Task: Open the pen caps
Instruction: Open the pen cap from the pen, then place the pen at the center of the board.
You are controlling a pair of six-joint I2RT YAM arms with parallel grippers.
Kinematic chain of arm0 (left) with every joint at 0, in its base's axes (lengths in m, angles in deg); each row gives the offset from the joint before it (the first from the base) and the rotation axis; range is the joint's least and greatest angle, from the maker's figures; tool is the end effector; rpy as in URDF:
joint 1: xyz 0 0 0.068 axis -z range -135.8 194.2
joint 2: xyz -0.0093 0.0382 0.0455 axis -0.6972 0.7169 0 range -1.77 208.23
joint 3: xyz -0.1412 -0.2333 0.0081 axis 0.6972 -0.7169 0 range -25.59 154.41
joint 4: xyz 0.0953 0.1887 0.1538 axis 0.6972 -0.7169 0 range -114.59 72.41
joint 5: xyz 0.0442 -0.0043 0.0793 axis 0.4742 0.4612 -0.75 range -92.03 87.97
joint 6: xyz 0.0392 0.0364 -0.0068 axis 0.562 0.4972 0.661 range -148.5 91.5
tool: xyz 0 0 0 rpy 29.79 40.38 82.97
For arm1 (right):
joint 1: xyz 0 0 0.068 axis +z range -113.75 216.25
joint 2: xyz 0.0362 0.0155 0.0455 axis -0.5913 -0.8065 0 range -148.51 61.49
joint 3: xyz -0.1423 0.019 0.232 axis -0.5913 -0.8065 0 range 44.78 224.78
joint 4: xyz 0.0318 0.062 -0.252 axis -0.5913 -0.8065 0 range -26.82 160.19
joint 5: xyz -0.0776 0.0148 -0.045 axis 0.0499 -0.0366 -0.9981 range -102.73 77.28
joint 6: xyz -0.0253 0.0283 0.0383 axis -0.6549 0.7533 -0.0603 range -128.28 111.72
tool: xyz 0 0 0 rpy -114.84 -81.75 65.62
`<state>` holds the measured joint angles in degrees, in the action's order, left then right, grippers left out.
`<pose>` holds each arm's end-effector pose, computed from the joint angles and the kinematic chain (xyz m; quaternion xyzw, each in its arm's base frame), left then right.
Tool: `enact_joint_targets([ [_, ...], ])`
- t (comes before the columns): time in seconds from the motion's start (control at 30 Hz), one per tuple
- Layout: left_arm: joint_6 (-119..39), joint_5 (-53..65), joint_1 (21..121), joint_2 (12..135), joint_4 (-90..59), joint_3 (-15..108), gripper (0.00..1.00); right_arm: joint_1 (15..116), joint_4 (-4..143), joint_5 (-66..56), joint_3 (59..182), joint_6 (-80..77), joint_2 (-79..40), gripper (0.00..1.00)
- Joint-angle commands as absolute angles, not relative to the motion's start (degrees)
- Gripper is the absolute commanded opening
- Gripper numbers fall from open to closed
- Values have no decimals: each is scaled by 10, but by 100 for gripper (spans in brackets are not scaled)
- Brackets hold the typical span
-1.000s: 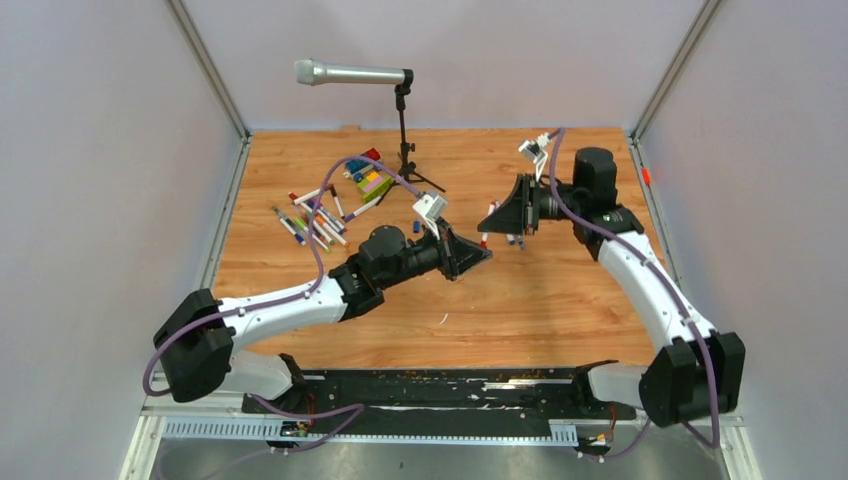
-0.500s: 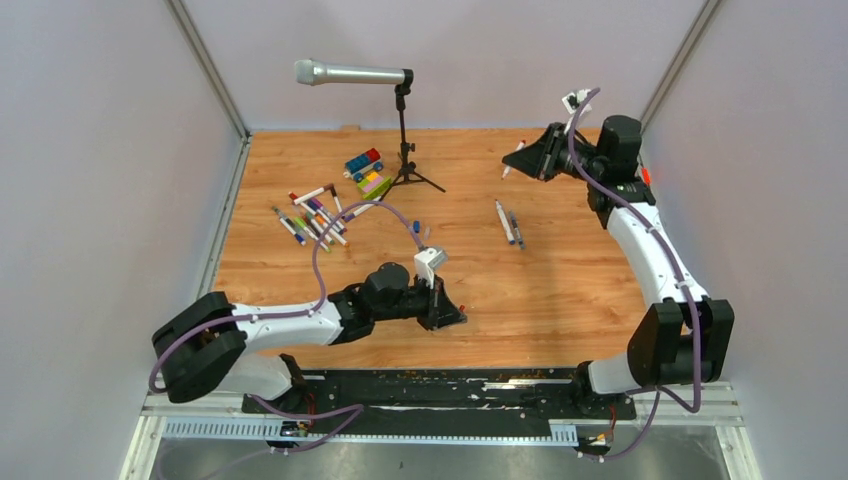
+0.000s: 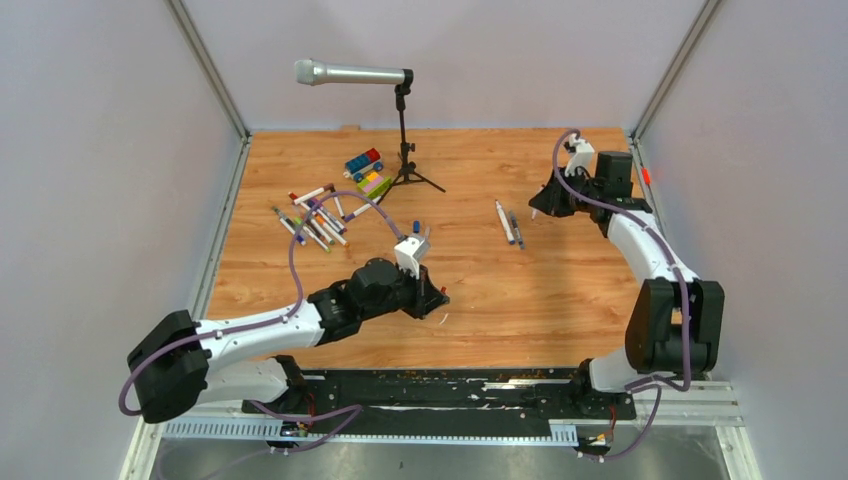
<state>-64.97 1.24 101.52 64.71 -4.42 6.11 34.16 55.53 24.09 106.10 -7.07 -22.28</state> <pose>0.1343 -0.2130 0.2248 0.1654 0.8103 -0.4262 0.3667 0.3230 0.0095 0.2761 -0.1162 0.8532 0.2794 0.4247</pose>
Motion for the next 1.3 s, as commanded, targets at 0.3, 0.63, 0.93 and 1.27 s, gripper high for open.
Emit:
enact_joint_targets([
  [0.3,-607,-34,985,611,-109,91,0,340,339,180,1243,-217,-430,6],
  [0.63,-600,-49,977,603,-125,87,0,360,260,151,1334,-240,-546,11],
  [0.93,-601,-58,975,587,-131,76,0,360,246,142,1356,-241,-589,19],
  [1.27,-605,-62,975,579,-126,71,1,360,249,160,1336,-243,-553,30],
])
